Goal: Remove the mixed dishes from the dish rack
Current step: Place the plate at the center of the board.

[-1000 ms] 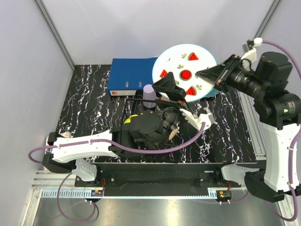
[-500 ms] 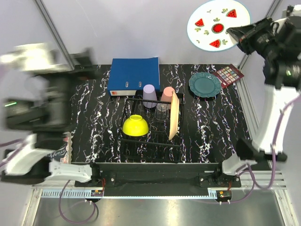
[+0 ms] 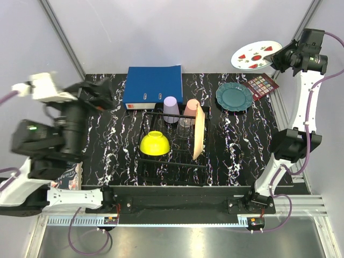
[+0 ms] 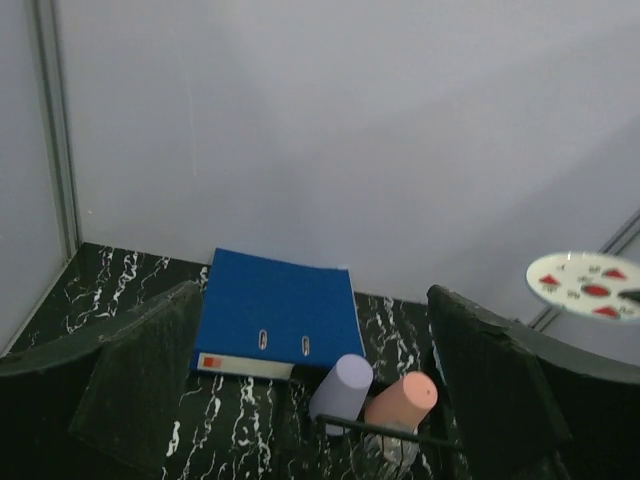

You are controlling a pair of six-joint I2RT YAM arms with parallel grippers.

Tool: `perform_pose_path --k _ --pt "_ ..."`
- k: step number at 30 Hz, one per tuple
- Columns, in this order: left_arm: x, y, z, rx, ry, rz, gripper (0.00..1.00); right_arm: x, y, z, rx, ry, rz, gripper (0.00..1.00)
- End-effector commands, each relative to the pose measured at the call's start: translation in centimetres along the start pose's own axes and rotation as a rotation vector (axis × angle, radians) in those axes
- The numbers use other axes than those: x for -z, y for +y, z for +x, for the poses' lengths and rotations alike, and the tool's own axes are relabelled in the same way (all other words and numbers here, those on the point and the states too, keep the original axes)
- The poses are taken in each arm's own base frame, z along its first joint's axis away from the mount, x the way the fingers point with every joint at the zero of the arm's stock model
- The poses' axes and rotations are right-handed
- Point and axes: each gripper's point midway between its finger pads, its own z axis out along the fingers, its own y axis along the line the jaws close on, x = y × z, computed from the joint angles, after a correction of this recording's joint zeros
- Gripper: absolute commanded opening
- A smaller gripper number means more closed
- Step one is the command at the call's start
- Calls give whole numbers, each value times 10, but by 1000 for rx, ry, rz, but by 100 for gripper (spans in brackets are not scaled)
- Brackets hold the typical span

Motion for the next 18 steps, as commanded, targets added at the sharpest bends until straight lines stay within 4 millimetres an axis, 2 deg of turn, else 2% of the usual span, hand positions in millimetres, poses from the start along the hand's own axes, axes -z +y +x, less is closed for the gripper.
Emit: perform_pose_path --k 1,4,9,15,16,18 --pt "3 -9 23 -3 51 28 99 -1 40 -15 81 -62 -179 0" --pt "5 -15 35 2 68 65 99 -30 19 0 76 4 -148 0" --pt "10 -28 51 28 93 141 99 -64 11 13 104 70 -202 0" --pt "12 -38 69 31 125 168 99 -85 8 15 137 59 -249 0" --pt "12 -38 71 29 128 168 99 -92 -2 22 129 76 -236 0" --pt "12 -42 77 19 135 174 99 -97 -7 25 124 74 -238 0"
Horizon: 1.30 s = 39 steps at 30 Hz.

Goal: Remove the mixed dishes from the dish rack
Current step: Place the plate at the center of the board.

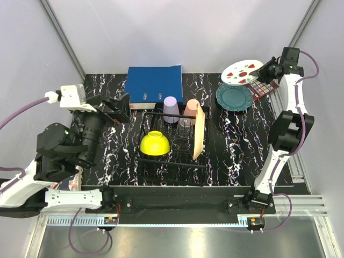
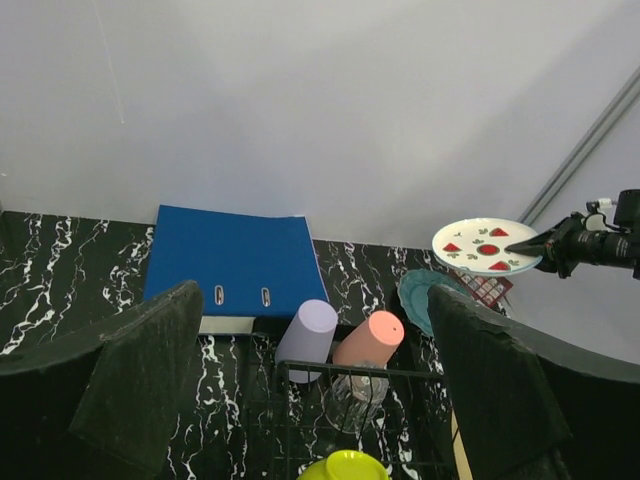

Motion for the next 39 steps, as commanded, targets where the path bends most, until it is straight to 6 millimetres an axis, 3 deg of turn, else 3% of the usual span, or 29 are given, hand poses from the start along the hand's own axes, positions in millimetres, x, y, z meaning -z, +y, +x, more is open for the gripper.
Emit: perform_pose_path --k 1,9,13,14,25,39 --pt "-2 -17 13 22 22 51 99 13 45 -16 83 -96 -208 0" --pt "-2 -22 32 -16 58 64 99 -9 3 20 23 -126 -238 0" --pt "-2 -26 39 -14 72 81 99 -13 -3 30 19 -112 -253 0" --pt "-2 -27 42 -18 76 82 99 -13 2 25 34 -134 -283 0" --pt "-7 -42 50 -45 90 113 99 -42 -18 44 -1 -103 -334 0" --pt "-11 -47 57 -95 57 126 99 -84 -29 41 -53 -83 -381 0"
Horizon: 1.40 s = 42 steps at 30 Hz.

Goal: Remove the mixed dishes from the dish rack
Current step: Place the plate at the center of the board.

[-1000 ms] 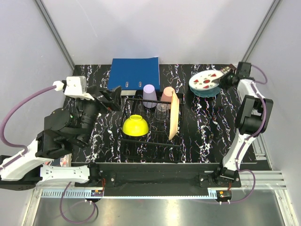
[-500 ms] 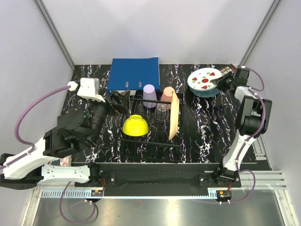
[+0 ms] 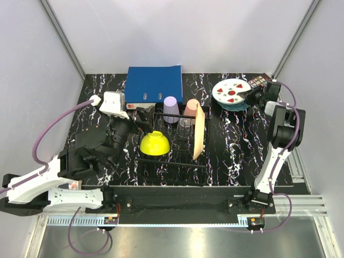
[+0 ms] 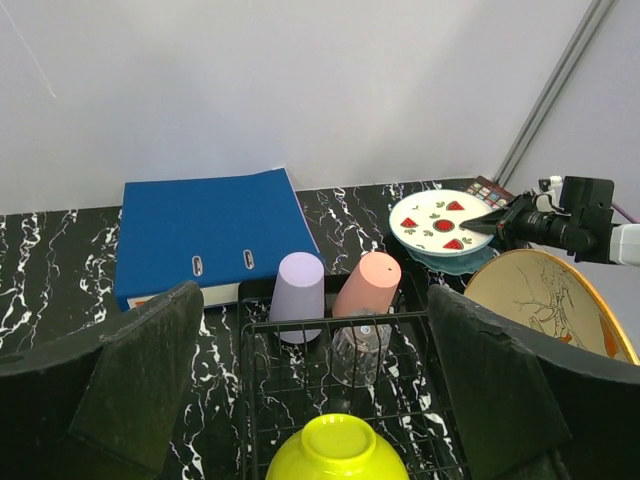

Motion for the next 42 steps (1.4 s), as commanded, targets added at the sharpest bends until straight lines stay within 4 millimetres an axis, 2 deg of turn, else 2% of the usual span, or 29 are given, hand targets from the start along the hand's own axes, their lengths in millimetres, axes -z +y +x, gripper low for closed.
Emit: perform_pose_path --k 1,8,15,20,24,25,27,28,31,38,42 --pt "-1 -5 -14 35 -53 22 99 2 65 -32 69 -65 -202 0" --pt "-5 -8 -12 23 -51 9 99 -7 47 -28 51 -56 -170 0" --pt "-6 -9 -10 -8 -47 7 99 -10 9 -23 14 -37 -11 0" --pt "-7 -10 -7 -17 -43 10 99 -10 4 -24 6 -34 17 0" --pt "-7 -10 -6 -27 -38 11 99 -10 -6 -22 -12 -22 68 14" --pt "-7 -9 -6 -30 -37 8 99 -10 -8 -22 -18 -21 74 23" --pt "-6 -9 -5 -32 -36 6 99 -9 -11 -20 -31 -16 87 33" --pt "-7 -8 -5 -32 -36 5 99 -8 -12 -20 -35 -15 93 42" --pt "-7 -9 -4 -35 -34 6 99 -6 -14 -19 -40 -12 119 55" --pt "-7 -10 -2 -43 -29 9 99 4 -22 -18 -63 9 206 76" --pt "-7 -9 -2 -45 -27 9 99 11 -18 -24 -43 5 247 80"
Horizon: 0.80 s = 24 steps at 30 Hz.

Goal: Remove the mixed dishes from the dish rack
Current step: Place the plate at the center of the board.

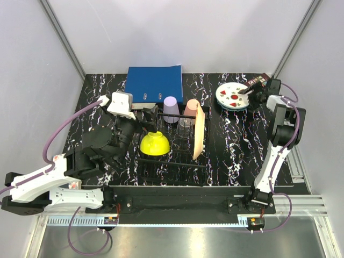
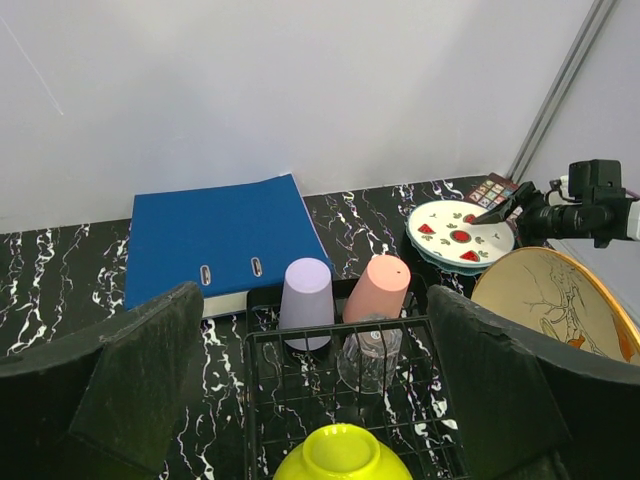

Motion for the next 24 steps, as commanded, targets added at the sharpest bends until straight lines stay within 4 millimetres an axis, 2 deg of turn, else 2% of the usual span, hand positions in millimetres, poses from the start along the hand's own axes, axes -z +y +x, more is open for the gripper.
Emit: perform_pose_path --k 1,9,17,19,23,24 --pt "0 -2 -6 14 -13 15 99 20 13 -20 44 -50 45 81" --pt "1 -3 -4 2 3 22 99 39 -2 -24 57 -63 195 84" --pt "2 -6 3 -21 18 42 99 41 -13 -18 59 -23 261 83" --pt "2 -6 3 -21 19 43 99 40 -10 -19 62 -21 256 78" --pt "1 -8 5 1 22 48 99 40 -7 -20 50 -14 253 55" --pt "1 -9 5 1 22 49 99 40 -7 -20 49 -13 254 53"
